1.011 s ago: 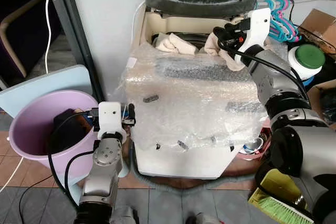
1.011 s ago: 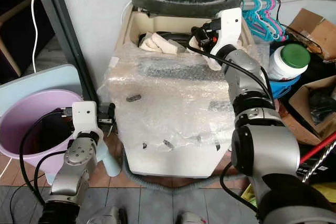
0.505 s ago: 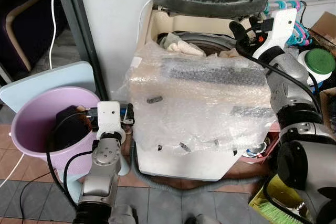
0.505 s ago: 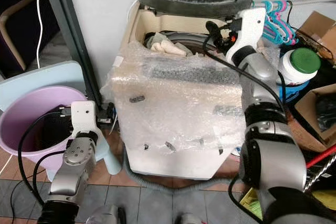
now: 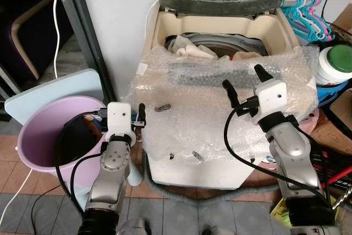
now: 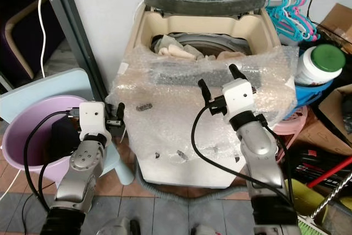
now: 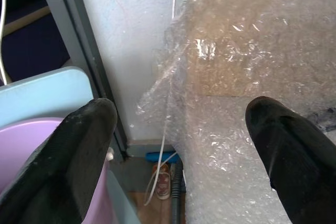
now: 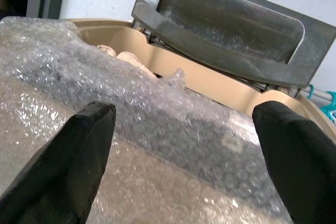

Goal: Clothes washing

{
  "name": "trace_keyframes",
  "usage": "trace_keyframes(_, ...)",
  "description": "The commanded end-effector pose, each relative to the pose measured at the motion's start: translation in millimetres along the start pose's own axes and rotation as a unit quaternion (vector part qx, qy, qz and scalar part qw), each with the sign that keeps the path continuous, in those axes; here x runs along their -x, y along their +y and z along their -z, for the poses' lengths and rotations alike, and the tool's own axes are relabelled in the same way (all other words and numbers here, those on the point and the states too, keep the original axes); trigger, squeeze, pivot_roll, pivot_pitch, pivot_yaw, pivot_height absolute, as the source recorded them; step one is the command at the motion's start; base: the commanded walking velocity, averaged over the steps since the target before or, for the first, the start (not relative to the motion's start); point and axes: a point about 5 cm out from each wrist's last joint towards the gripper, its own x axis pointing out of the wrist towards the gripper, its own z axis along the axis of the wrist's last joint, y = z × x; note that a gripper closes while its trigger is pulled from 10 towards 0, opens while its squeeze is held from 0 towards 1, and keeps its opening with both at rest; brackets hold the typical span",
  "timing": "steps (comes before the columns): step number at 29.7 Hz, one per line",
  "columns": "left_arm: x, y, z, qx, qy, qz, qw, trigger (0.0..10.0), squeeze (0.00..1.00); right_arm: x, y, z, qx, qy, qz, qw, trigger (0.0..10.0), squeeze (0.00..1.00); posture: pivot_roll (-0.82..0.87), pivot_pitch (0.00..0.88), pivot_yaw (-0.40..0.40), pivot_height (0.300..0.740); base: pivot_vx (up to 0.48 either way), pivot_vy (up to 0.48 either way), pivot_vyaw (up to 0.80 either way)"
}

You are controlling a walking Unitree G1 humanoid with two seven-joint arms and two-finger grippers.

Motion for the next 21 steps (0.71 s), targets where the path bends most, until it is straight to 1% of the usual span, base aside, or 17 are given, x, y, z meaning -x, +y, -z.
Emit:
trace_keyframes(1, -0.9, 1.2, -0.9, 0.001, -0.002, -0.009, 1.0, 10.0, 0.0, 2.7, 3.2, -4.1, -0.002, 0.002, 0.026, 1.0, 10.0, 0.0, -0.08, 0.0, 0.013, 0.74, 0.0, 0.0, 0.0)
trace_keyframes(3, -0.3, 2.9, 0.3, 0.004, 0.0, -0.014, 1.0, 10.0, 0.0, 7.0, 7.4, -3.4, -0.002, 0.007, 0.039, 0.999, 10.0, 0.0, -0.07, 0.0, 0.012, 0.74, 0.0, 0.0, 0.0)
trace_keyframes(5, 2.2, 6.9, 3.0, 0.004, 0.004, -0.019, 1.0, 10.0, 0.0, 13.1, 16.8, -3.2, 0.007, 0.012, 0.062, 0.998, 10.0, 0.0, -0.07, 0.0, 0.016, 0.74, 0.0, 0.0, 0.0)
trace_keyframes(7, 3.6, 8.7, 3.8, 0.002, 0.005, -0.019, 1.0, 10.0, 0.0, 15.0, 19.3, -5.1, 0.017, 0.011, 0.075, 0.997, 10.0, 0.0, -0.07, 0.0, 0.02, 0.74, 0.0, 0.0, 0.0)
trace_keyframes(10, 3.3, 10.3, 4.7, 0.0, 0.006, -0.019, 1.0, 10.0, 0.0, 14.4, 21.4, -7.8, 0.028, 0.005, 0.079, 0.996, 10.0, 0.0, -0.08, 0.0, 0.024, 0.74, -0.08, 0.0, 0.0)
trace_keyframes(12, 2.2, 10.7, 4.6, 0.0, 0.006, -0.018, 1.0, 10.0, 0.0, 14.1, 21.4, -9.5, 0.031, 0.004, 0.082, 0.996, 10.0, 0.0, -0.08, 0.0, 0.024, 0.74, 0.0, 0.0, 0.0)
trace_keyframes(17, 0.1, 9.3, 3.5, 0.002, 0.006, -0.019, 1.0, 10.0, 0.0, 15.5, 16.2, -8.2, 0.04, 0.012, 0.089, 0.995, 10.0, 0.0, -0.08, 0.0, 0.02, 0.74, -0.247, 0.0, 0.0)
trace_keyframes(21, 0.7, 8.4, 4.0, 0.002, 0.008, -0.017, 1.0, 10.0, 0.0, 16.5, 15.5, -5.1, 0.038, 0.024, 0.1, 0.994, 10.0, 0.0, -0.08, 0.0, 0.024, 0.74, -0.388, 0.0, 0.0)
